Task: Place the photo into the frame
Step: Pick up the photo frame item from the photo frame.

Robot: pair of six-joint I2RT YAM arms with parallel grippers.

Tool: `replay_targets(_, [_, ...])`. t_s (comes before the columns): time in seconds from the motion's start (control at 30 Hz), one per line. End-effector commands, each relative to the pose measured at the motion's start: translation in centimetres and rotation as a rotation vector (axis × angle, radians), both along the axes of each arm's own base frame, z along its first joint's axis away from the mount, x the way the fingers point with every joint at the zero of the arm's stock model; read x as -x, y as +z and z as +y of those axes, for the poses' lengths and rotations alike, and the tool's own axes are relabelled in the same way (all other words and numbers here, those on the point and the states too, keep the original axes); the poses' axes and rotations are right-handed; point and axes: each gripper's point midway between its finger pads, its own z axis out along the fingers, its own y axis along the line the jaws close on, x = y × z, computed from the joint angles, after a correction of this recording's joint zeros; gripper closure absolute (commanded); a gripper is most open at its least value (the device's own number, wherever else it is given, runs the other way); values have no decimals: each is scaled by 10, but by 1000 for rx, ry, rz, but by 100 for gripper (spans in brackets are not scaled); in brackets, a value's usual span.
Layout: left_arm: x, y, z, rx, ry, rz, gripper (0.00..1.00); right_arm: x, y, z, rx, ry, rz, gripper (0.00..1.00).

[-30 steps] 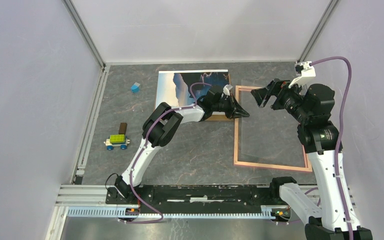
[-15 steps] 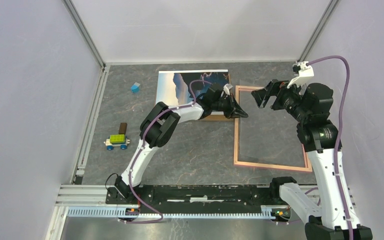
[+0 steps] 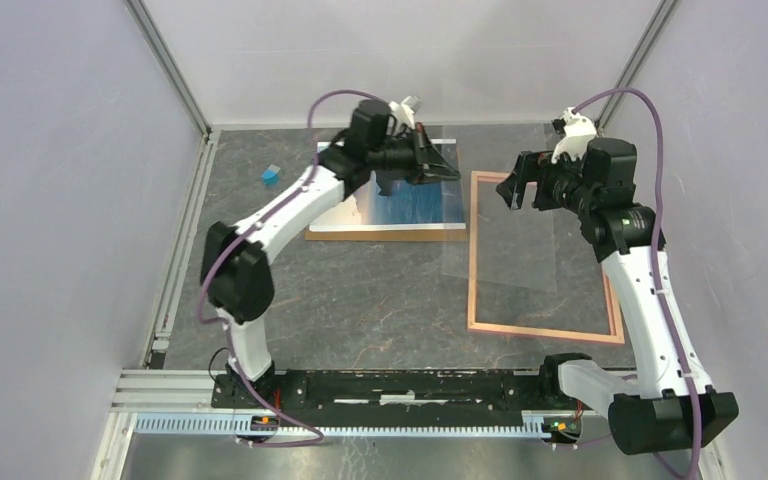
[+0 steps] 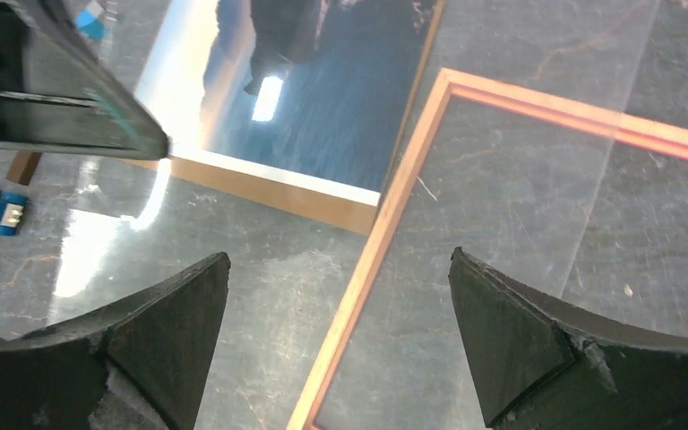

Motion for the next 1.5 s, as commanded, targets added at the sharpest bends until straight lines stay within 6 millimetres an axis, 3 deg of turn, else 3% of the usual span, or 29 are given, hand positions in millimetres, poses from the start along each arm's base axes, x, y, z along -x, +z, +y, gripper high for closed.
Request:
replay_targets(0.0, [20,39,58,-100,-26,-143,98,-9,38,24,-68,135,-88,2])
replay_targets(0.23, [62,97,128,-216,-59,-407,98,-14,53,40,-183,290,-135,2])
replay_targets(0.43, [95,133,168,-292,-17,-651,98,-7,77,35,-174,365,-260,2])
replay_targets(0.6, [111,170,197,-330,93,-805,98,1,89,45,-242,416,-330,2])
replay_targets(0.8, [137,218,222,-313,170,-999,98,15,112,58,-356,474,-405,2])
replay_targets(1.0, [164,258,239,-243,243,-1137,98,51,153,77,-469,601,-542,2])
replay_targets(1.1, [181,275,245,-202,247,-1195,98,58,163,86,-484,643,-553,2])
replay_targets(1.3, [204,297,257,-147,292,-1277,98,75,186,102,-548,724,-579,2])
replay_targets(1.47, [211,306,255,-86,297,-1260,98,89,197,112,-588,781,-604,2])
